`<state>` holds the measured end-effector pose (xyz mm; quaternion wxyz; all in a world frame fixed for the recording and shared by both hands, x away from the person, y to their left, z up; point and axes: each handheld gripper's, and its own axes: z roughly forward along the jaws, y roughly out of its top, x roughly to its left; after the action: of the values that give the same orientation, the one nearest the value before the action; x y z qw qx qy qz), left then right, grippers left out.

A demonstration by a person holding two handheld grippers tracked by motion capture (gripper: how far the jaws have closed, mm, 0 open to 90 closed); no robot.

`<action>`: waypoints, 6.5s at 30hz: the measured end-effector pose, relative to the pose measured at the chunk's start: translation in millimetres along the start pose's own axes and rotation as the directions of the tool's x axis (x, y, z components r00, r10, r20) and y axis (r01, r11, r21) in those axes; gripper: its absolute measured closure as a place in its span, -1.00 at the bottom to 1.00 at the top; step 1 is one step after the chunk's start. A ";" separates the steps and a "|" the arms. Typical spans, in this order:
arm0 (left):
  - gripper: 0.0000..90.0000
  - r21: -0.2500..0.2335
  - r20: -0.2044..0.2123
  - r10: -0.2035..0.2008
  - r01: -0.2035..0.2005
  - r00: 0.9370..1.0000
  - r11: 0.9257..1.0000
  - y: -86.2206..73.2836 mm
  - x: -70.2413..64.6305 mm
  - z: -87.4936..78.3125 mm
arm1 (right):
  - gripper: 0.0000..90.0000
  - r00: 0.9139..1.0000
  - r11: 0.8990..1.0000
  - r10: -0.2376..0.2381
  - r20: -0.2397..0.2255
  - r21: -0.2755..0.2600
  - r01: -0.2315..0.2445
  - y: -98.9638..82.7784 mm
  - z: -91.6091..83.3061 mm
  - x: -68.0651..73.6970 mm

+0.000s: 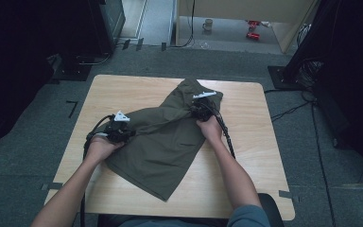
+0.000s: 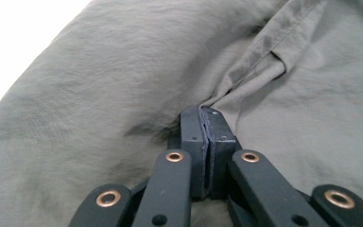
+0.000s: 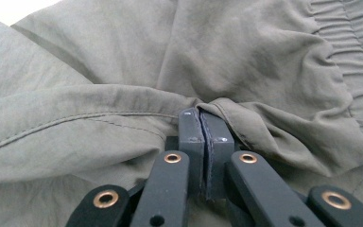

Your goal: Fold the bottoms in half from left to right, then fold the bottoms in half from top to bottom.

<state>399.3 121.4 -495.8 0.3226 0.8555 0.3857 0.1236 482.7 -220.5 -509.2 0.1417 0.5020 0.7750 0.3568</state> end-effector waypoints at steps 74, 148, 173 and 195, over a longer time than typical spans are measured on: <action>0.27 -0.173 0.232 0.164 -0.125 0.959 0.977 51.6 -62.8 -28.6 | 0.54 0.999 0.992 -0.047 -0.005 -0.116 0.046 25.6 -98.5 -33.3; 0.24 -0.057 0.256 0.053 -0.039 0.965 0.998 -8.6 -64.5 10.0 | 0.13 0.985 0.982 -0.166 -0.039 -0.094 0.161 -79.7 -57.7 19.1; 0.11 -0.074 0.235 0.068 -0.052 0.970 0.996 -41.1 -88.4 -14.7 | 0.00 0.970 0.971 -0.228 -0.080 -0.090 0.220 -96.3 -68.4 46.3; 0.13 -0.072 0.268 0.039 -0.021 0.963 0.997 -57.6 -91.3 -29.9 | -0.06 0.957 0.968 -0.251 -0.146 -0.060 0.245 -104.5 -78.8 59.1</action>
<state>290.8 96.0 -506.9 0.3994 0.8585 0.3209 0.0243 339.5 -226.1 -518.1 0.1361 0.3690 0.8328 0.3895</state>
